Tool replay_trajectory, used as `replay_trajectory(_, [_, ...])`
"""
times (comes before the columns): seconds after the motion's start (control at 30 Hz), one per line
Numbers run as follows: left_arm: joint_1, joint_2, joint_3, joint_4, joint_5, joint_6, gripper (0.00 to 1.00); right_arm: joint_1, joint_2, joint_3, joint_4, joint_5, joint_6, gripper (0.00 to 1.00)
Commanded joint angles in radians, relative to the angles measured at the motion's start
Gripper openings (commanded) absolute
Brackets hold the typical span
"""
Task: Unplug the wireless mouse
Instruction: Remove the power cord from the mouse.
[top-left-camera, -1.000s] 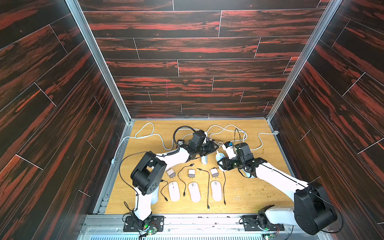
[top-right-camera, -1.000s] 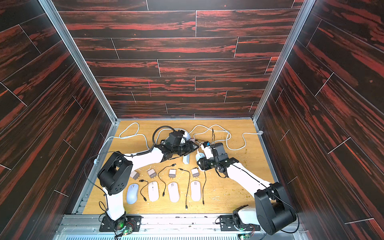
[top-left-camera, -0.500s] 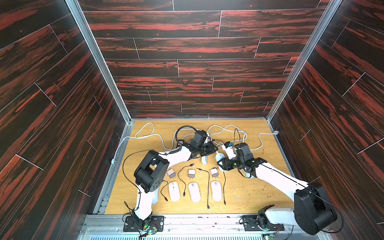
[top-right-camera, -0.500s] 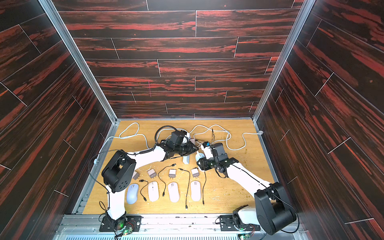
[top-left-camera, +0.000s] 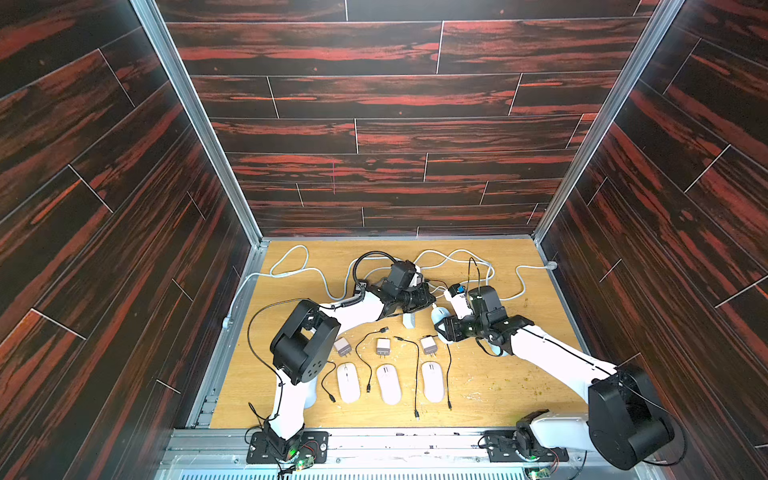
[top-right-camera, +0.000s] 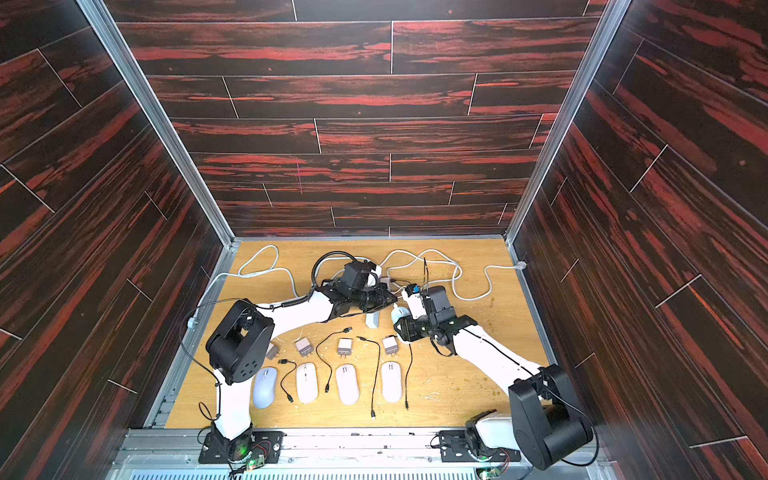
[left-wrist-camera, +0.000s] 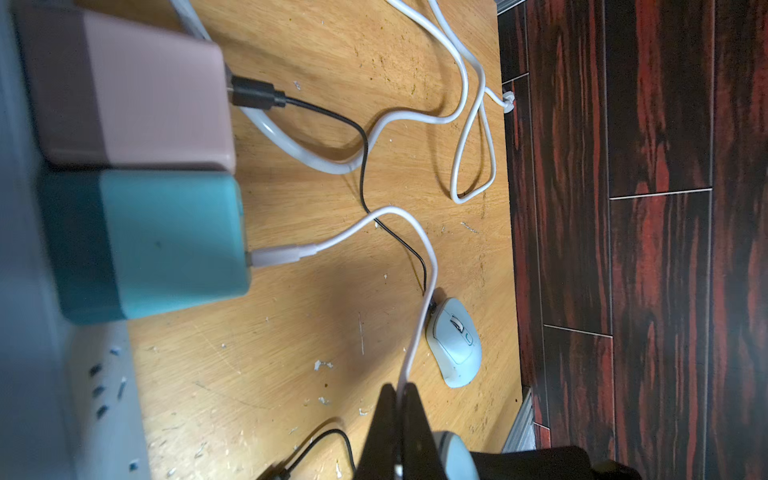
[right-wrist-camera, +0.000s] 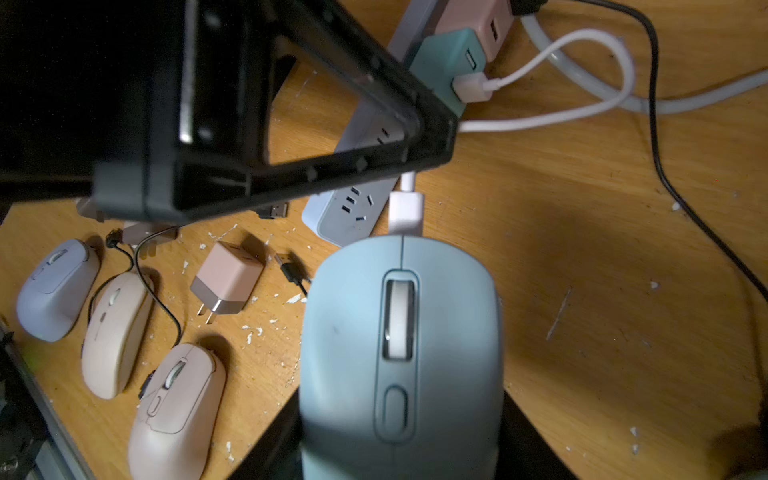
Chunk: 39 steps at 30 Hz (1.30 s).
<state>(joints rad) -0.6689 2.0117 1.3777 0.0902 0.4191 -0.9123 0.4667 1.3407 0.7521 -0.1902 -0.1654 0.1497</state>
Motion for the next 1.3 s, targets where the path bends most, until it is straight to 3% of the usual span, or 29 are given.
replay_trajectory(0.0, [-0.003, -0.01, 0.009, -0.014, -0.003, 0.019, 0.0, 0.006, 0.005, 0.022, 0.003, 0.004, 0.016, 0.01])
replay_trajectory(0.5, [0.02, -0.008, 0.104, -0.038, -0.022, 0.055, 0.0, 0.073, -0.014, 0.009, -0.149, 0.075, 0.128, 0.0])
replay_trajectory(1.0, [0.031, -0.03, 0.074, -0.021, -0.026, 0.058, 0.0, 0.1, -0.07, -0.02, -0.234, 0.126, 0.214, 0.0])
replay_trajectory(1.27, [0.043, -0.031, 0.075, -0.009, -0.02, 0.05, 0.0, 0.168, -0.079, -0.022, -0.25, 0.043, 0.16, 0.0])
